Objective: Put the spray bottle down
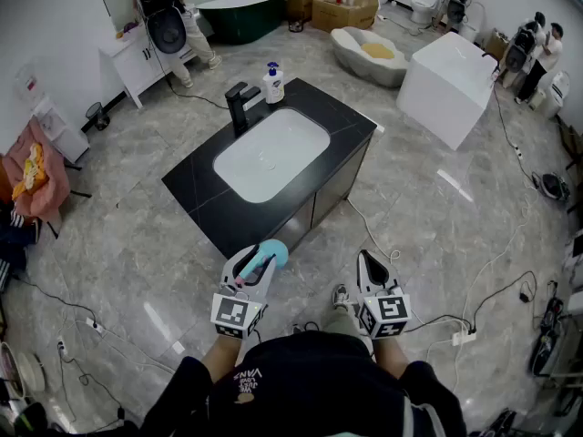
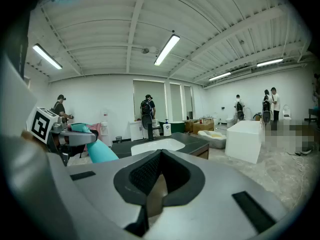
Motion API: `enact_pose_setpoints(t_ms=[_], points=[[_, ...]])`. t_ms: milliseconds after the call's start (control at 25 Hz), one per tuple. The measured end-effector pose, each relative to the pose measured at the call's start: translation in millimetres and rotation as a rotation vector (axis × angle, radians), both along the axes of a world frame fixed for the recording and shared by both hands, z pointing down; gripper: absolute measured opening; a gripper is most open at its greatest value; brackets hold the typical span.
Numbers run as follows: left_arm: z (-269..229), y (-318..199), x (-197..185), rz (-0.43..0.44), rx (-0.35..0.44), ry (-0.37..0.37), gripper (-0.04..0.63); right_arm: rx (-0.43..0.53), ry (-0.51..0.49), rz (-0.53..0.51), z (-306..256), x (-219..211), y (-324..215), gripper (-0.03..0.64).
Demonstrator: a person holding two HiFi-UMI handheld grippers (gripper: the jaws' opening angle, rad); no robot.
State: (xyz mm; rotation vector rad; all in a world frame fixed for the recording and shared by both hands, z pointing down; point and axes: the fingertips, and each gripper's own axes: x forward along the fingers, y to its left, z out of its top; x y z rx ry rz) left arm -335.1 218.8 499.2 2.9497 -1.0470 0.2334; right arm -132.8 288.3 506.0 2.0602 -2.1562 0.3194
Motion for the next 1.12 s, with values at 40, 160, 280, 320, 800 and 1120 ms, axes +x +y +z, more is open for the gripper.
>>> enact_pose_setpoints(t_ms=[40, 160, 280, 320, 800, 1120], points=[[-0.3, -0.7, 1.8, -0.001, 0.0, 0.0, 0.169, 0.003, 0.001, -0.001, -1.5, 1.1, -1.2, 0.002], [-0.6, -2.3, 6.5, -0.004, -0.004, -0.002, 0.169, 0.013, -0.003, -0.005, -4.9, 4.4, -4.1, 0.002], [0.0, -5.4, 11.9, -0.008, -0.006, -0.008, 0.167, 0.024, -0.009, -0.009, -5.7, 9.9, -8.3, 0.002], [0.4, -7.1, 14.6, -0.009, -0.005, -0.01, 0.167, 0.027, -0.009, -0.012, -5.7, 12.6, -10.6, 0.002], [0.8, -51.7, 84.6, -0.053, -0.007, -0.026, 0.167, 0.036, -0.048, -0.058, -4.7, 81.5, -56.8, 0.002], [-4.3, -82.7, 161.6, -0.079, 0.005, -0.018, 0.166, 0.032, -0.039, -0.117, -7.5, 148.3, -90.7, 0.002]])
